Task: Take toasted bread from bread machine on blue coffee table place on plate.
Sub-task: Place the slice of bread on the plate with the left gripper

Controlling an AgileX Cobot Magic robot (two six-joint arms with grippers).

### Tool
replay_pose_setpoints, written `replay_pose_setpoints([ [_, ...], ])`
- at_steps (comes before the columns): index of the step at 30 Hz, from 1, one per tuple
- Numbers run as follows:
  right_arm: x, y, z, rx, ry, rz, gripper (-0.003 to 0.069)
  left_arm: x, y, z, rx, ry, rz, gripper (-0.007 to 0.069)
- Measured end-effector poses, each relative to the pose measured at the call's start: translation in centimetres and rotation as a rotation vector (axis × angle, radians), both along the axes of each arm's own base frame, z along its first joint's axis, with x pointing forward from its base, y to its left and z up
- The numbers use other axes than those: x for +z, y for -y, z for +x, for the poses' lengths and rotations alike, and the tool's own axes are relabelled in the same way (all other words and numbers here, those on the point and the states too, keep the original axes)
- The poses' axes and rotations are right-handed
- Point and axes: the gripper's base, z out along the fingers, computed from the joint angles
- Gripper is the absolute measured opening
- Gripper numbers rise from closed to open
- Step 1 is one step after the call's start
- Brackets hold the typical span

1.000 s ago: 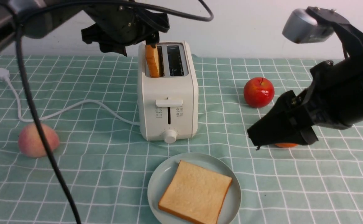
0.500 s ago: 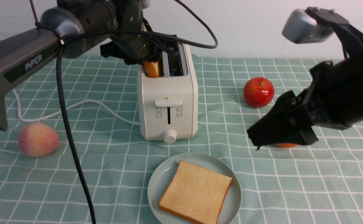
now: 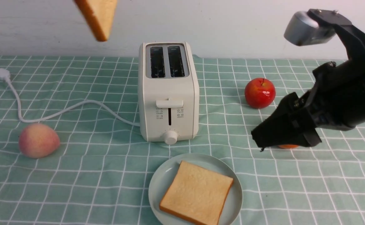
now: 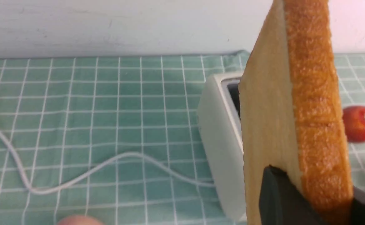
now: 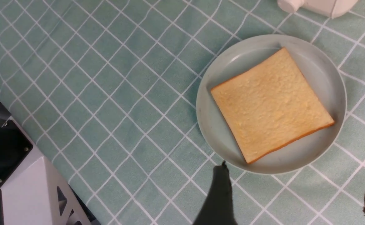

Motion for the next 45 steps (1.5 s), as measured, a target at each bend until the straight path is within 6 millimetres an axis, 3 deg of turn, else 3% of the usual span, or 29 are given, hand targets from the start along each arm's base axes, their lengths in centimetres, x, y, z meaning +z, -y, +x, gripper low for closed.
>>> replay_pose_setpoints([
  [2,0.0,0.0,0.0,0.000,0.000,-0.002,0.0570,-1.7,-0.8,-2.3,-0.011,-0.071,0.017,0.0093],
  [3,0.0,0.0,0.0,0.000,0.000,-0.002,0.0570,-1.9,-0.9,-2.5,-0.013,-0.079,0.018,0.0093],
  [5,-0.5,0.0,0.0,-0.002,-0.016,-0.002,0.0570,-6.2,-1.1,-4.2,-0.039,-0.217,0.012,0.0093],
  [6,-0.6,0.0,0.0,-0.002,-0.019,-0.001,0.0570,-7.0,-1.0,-4.4,-0.044,-0.239,0.006,0.0093],
  [8,-1.5,-0.1,-0.1,-0.003,-0.042,0.005,0.0570,-12.7,-0.2,-5.2,-0.074,-0.389,-0.072,0.0093],
  [9,-1.5,-0.1,-0.1,-0.003,-0.044,0.008,0.0570,-12.6,-0.1,-5.2,-0.078,-0.384,-0.088,0.0093],
  [10,-2.0,-0.2,-0.1,-0.003,-0.062,0.012,0.0570,-17.0,0.7,-5.6,-0.075,-0.498,-0.199,0.0093],
  [11,-2.1,-0.2,-0.1,-0.003,-0.063,0.013,0.0570,-17.0,0.9,-5.5,-0.077,-0.496,-0.218,0.0093],
  [14,-2.2,-0.3,-0.1,-0.009,-0.070,0.032,0.0570,-21.7,2.6,-5.5,-0.061,-0.616,-0.463,0.0093],
  [20,-2.2,-0.4,0.0,-0.015,-0.064,0.042,0.0570,-23.3,4.9,-3.5,-0.237,-0.553,-0.591,0.0093],
  [22,-2.2,-0.4,0.0,-0.014,-0.064,0.042,0.0570,-24.4,6.0,-2.0,-0.308,-0.483,-0.630,0.0093],
  [27,-2.2,-0.4,-0.1,-0.006,-0.075,0.036,0.0570,-27.2,6.6,0.4,-0.285,-0.426,-0.625,0.0093],
  [31,-2.3,-0.3,-0.3,0.002,-0.087,0.031,0.0570,-29.3,6.5,1.2,-0.222,-0.464,-0.594,0.0111],
  [37,-2.4,-0.3,-0.4,0.009,-0.098,0.026,0.0570,-30.3,6.2,1.7,-0.204,-0.447,-0.505,0.0384],
  [38,-2.4,-0.3,-0.4,0.010,-0.099,0.026,0.0570,-30.3,5.7,1.9,-0.189,-0.420,-0.440,0.0482],
  [40,-2.4,-0.3,-0.4,0.010,-0.099,0.026,0.0570,-30.1,4.7,2.3,-0.131,-0.370,-0.362,0.0592],
  [42,-2.4,-0.3,-0.4,0.010,-0.099,0.026,0.0570,-29.5,3.2,2.9,-0.054,-0.315,-0.315,0.0642],
  [45,-2.4,-0.3,-0.4,0.010,-0.099,0.025,0.0570,-27.5,0.6,3.4,0.044,-0.233,-0.335,0.0654],
])
